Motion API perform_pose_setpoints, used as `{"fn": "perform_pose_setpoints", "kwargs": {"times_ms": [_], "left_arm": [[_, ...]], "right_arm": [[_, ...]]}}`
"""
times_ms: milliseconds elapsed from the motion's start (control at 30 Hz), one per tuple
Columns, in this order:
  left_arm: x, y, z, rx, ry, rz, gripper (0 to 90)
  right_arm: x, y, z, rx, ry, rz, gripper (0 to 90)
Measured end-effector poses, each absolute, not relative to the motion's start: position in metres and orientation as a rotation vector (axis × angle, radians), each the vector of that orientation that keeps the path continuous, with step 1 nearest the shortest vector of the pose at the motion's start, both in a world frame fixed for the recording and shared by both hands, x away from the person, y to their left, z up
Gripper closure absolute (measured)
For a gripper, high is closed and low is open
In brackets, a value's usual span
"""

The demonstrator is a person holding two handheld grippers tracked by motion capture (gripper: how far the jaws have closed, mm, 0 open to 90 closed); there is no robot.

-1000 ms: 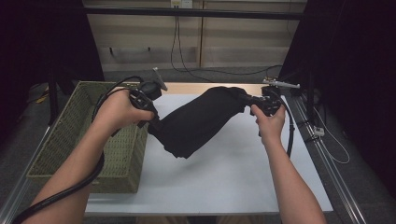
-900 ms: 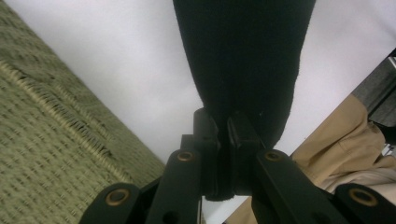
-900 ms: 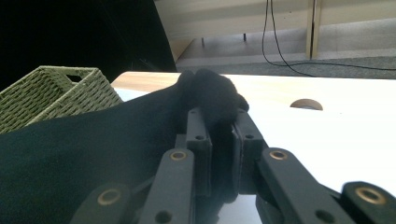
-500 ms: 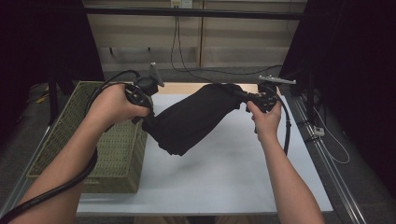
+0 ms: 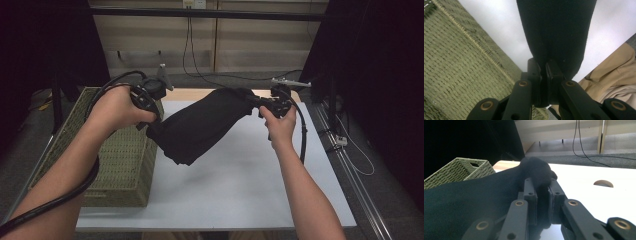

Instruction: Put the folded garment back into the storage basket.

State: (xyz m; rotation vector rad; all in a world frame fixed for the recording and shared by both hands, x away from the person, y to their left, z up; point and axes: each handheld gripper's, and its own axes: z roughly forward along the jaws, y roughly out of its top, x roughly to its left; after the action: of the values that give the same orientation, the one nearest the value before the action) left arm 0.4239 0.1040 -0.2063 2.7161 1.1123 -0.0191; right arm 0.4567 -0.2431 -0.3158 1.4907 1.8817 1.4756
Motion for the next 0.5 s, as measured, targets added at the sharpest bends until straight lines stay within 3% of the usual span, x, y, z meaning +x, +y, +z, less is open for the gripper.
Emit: {"fn": "perform_pose_setpoints", "kwargs": {"times_ms": [500], "left_arm": [[0.42, 0.127, -0.198, 2.688, 1.155, -0.025, 84.3]], "right_arm": [[0.463, -0.22, -0.308, 1.437, 1.916, 1.48, 80.2]]}}
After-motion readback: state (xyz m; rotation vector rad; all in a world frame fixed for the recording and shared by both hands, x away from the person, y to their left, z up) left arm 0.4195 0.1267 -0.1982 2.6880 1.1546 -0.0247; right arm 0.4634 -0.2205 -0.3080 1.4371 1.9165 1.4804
